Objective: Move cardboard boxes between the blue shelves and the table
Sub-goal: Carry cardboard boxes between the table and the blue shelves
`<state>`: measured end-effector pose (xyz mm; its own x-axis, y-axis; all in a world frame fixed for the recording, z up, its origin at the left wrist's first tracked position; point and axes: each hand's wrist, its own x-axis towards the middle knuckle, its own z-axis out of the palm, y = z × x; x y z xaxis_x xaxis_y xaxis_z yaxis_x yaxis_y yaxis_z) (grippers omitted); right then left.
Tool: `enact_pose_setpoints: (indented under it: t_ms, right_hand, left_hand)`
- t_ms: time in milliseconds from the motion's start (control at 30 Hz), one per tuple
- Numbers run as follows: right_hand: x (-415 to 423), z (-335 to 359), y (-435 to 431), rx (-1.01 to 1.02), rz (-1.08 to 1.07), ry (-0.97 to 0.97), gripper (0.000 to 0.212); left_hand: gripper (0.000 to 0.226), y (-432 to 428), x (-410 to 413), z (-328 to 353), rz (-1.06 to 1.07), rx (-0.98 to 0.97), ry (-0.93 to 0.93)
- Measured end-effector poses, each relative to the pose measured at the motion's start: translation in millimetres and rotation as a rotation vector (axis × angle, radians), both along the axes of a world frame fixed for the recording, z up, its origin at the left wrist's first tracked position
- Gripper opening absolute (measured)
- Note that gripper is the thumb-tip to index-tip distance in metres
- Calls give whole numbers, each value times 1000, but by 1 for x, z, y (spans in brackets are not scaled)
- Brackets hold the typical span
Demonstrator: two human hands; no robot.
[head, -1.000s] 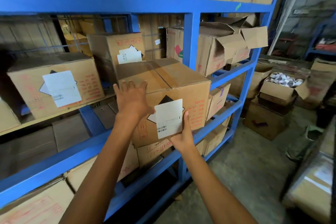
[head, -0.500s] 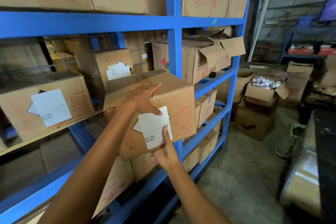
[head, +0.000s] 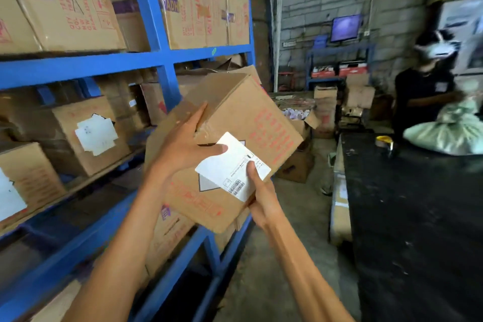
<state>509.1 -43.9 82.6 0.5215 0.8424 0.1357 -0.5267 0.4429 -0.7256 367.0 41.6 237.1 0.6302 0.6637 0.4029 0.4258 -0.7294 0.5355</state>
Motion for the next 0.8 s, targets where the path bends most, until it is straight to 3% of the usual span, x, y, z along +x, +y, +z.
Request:
enact_pose_setpoints:
  t_ms: [167,300,467,600,733,800]
  right_hand:
    - [61,16,-102,-47,-323,-284,38]
    - [106,13,-181,-175,-538,-480,44]
    - [149,7,-282,-444,-794,-666,80]
    - [174,4,-361,-721,-938,-787,88]
    - [196,-3,-415,-993,-1059,-857,106]
    - [208,-4,-431,-1115,-1113,-880,109]
  left_hand:
    - [106,-63,65,11,-214,-89,-90]
    - [90,-100,123,1,-398,-277,-208]
    - [96,-135,202,-29,-583,-438,-215]
    - [127,-163,274,-59,-713,-522,-240]
    - [126,-197,350,-91,-919,-515,-91]
    - [136,-215,387,-109,-1023,-493,-20]
